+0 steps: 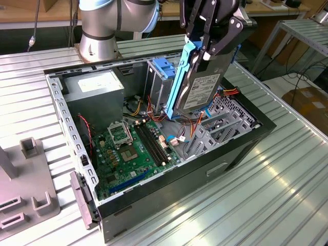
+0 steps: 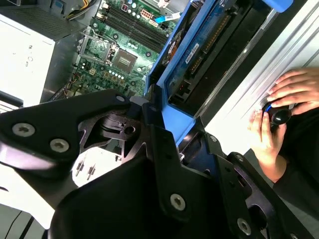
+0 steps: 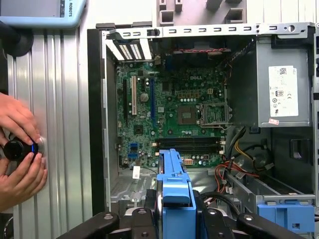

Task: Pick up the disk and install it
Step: 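Insert the disk into the insertion slot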

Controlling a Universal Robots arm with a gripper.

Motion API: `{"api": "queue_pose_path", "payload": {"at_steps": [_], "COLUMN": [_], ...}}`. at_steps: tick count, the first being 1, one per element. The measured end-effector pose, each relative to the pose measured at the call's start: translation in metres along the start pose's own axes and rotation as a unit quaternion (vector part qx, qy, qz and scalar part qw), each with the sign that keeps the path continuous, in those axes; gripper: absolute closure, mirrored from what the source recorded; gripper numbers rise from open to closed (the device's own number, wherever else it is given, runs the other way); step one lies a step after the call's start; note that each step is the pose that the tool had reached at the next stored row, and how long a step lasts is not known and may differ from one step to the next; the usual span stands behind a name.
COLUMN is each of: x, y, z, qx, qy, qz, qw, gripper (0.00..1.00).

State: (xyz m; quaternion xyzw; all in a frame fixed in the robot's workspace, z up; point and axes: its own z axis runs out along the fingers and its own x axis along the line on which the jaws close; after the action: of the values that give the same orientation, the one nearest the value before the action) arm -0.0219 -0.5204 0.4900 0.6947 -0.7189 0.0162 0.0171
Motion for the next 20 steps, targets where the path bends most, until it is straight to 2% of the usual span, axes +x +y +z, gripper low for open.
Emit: {"api": "queue_pose_path", "payload": {"at_steps": [8,13,16,20], "x": [0.0000,0.0067,0.0099,0.0114], "y": [-0.0001,-0.0039,-0.0096,-0.0227], "z": [0.0000,0.0009,0.0018,0.0033], "qx": [0.0000,0.0000,0.0000,0.0000], "qy": [0.0000,0.0000,0.0000,0.0001], "qz": [0.000,0.000,0.000,0.000], "qw": [1.00000,1.00000,1.00000,1.00000], "gripper": [0.63,0.63,0.63,0.63]}}
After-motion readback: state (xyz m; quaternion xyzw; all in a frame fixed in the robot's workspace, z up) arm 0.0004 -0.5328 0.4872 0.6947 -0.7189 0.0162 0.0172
